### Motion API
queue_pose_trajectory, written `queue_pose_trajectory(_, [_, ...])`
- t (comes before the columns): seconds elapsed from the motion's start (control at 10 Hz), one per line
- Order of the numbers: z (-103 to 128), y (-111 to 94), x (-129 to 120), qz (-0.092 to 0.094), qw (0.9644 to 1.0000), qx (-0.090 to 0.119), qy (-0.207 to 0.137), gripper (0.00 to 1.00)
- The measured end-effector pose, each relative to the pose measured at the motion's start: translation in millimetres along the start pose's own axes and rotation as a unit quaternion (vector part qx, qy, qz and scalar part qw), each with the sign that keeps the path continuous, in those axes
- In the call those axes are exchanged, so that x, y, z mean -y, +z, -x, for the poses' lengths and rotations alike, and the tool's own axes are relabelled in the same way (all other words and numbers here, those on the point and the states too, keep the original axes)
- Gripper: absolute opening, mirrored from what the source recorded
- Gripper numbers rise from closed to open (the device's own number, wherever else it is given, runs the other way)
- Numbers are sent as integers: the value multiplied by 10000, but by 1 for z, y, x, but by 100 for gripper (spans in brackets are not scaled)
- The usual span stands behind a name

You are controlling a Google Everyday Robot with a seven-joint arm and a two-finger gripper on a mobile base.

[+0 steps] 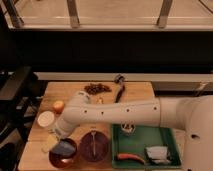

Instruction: Wipe tray with sponge

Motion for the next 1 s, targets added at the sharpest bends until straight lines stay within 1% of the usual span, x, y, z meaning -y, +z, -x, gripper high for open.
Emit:
queue_pose_trajectory(0.4, [6,15,2,-93,9997,-133,-194,80])
queue_pose_trajectory(0.5, [7,16,3,-107,9996,-149,-209,76])
queue_pose_trajectory(0.7, [8,22,3,-151,9995,-171,-236,58])
queue_pose_trajectory(0.8, [9,26,4,-170,9994,-162,-253,45])
queue_pose_trajectory(1.0, [8,29,5,-171,9993,-144,-286,27])
